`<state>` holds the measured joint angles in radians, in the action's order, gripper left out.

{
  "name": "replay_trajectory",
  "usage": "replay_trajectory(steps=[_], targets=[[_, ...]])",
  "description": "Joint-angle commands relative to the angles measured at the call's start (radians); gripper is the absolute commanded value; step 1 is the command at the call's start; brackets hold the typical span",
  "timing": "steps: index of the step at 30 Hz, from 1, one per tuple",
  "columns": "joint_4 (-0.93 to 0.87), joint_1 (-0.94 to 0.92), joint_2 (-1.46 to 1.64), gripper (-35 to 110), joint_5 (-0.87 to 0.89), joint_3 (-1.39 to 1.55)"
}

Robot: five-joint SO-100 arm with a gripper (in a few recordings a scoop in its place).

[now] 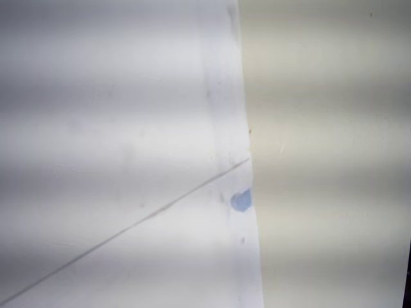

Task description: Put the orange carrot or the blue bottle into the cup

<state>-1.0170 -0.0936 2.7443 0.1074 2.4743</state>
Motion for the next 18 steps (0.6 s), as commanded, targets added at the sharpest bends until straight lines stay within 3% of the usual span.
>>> replay_trajectory(steps=[1,18], targets=[[0.031,0.026,0.124,8,0.014,0.051],[0.034,0.054,0.403,8,0.012,0.348]])
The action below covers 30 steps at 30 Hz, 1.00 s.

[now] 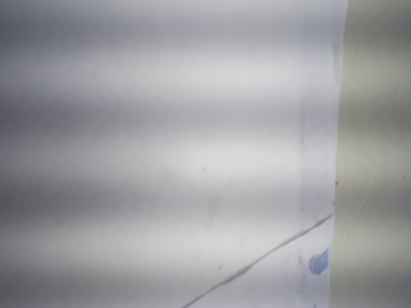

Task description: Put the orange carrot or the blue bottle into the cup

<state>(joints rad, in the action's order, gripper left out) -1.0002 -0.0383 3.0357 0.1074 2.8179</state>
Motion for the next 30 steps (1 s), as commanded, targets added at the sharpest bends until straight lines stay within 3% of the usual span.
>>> replay_trajectory(steps=[1,7,19,30], targets=[[0.017,-0.002,0.146,8,0.012,0.021],[0.017,0.0,0.333,8,0.012,0.153],[0.018,0.0,0.325,8,0.012,0.281],[0.146,-0.002,0.324,7,0.026,0.348]])
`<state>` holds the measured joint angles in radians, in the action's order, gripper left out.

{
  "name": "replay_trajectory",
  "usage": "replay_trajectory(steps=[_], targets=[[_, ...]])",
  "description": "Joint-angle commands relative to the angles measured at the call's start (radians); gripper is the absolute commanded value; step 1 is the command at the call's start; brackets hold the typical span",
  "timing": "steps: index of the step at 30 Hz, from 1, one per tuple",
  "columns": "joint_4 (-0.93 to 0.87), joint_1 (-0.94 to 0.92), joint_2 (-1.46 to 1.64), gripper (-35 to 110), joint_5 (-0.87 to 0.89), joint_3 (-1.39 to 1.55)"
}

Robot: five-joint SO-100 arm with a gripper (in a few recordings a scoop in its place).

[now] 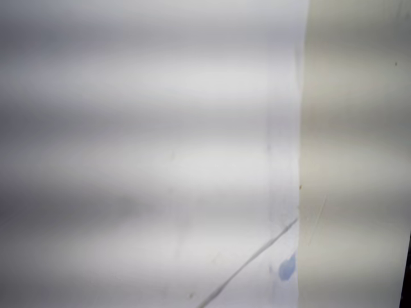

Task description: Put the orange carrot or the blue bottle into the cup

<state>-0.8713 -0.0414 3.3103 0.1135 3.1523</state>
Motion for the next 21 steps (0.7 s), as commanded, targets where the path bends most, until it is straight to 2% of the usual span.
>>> replay_trajectory(steps=[1,21], targets=[[0.017,0.002,0.049,7,0.02,0.014],[0.026,-0.002,0.049,7,0.02,0.015]])
